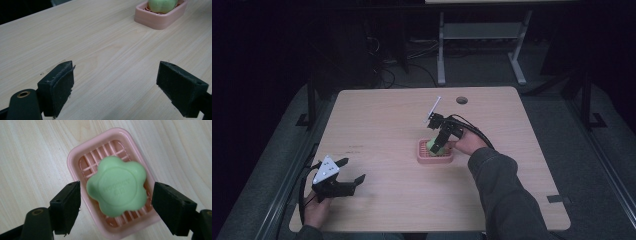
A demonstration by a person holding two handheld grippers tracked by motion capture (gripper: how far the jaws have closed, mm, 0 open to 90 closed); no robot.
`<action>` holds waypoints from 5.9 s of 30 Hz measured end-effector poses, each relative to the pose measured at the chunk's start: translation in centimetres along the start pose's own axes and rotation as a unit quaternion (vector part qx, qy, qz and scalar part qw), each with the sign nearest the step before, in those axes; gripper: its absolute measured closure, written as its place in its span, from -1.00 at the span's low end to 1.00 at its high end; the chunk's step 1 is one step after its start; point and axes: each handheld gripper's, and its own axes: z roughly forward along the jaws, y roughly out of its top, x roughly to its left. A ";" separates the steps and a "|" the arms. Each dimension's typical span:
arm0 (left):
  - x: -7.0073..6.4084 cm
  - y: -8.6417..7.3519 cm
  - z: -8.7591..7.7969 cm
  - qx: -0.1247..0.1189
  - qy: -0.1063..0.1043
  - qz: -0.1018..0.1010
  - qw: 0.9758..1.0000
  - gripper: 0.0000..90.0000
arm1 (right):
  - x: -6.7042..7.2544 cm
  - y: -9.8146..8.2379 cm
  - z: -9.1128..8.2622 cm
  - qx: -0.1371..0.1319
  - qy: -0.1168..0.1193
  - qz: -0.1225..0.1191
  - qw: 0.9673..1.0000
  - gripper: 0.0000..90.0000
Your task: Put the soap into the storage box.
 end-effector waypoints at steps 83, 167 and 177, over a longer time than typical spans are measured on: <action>0.0 -0.4 -0.1 0.007 0.005 -0.002 1.000 -0.69 | -1.4 -10.5 -5.1 -0.029 -0.023 0.052 0.998 -0.51; -0.1 -0.6 0.1 0.016 0.007 -0.001 1.000 -0.69 | 1.6 -23.2 -2.9 -0.075 -0.024 0.116 0.990 -0.49; -0.1 -0.6 0.1 0.020 0.007 -0.002 1.000 -0.69 | 2.8 -24.6 -2.5 -0.084 -0.026 0.123 0.989 -0.49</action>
